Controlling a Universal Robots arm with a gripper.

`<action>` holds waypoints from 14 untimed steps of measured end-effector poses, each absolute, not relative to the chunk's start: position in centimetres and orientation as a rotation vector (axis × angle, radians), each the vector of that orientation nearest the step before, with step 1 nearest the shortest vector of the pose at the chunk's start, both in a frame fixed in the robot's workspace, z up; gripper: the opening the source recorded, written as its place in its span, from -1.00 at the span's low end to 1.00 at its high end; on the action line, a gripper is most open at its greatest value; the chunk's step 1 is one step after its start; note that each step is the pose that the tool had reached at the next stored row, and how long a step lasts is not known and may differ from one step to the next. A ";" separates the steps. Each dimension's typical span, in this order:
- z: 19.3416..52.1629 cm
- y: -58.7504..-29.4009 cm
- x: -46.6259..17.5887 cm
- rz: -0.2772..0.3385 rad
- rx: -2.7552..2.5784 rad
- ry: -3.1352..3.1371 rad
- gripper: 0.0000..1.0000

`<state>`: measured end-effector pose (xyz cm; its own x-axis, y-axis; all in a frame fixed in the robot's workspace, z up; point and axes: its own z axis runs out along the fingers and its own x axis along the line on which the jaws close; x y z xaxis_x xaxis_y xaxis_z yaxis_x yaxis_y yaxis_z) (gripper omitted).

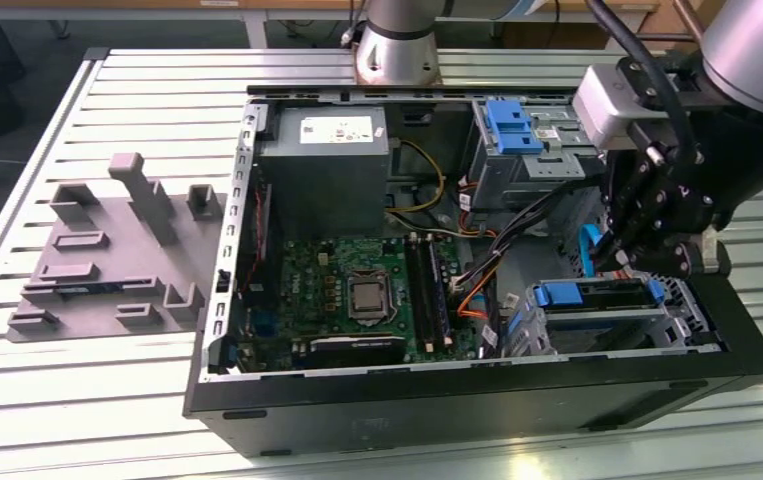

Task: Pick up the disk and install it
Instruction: 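Insert the second disk wire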

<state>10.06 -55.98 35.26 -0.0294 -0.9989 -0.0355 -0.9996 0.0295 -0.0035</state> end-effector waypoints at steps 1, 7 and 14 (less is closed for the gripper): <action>35.3 -56.0 10.1 0.035 -2.168 2.234 -0.68; 35.2 -56.0 10.3 0.035 -2.164 2.239 -0.68; 34.3 -56.4 10.3 0.036 -2.159 2.243 -0.68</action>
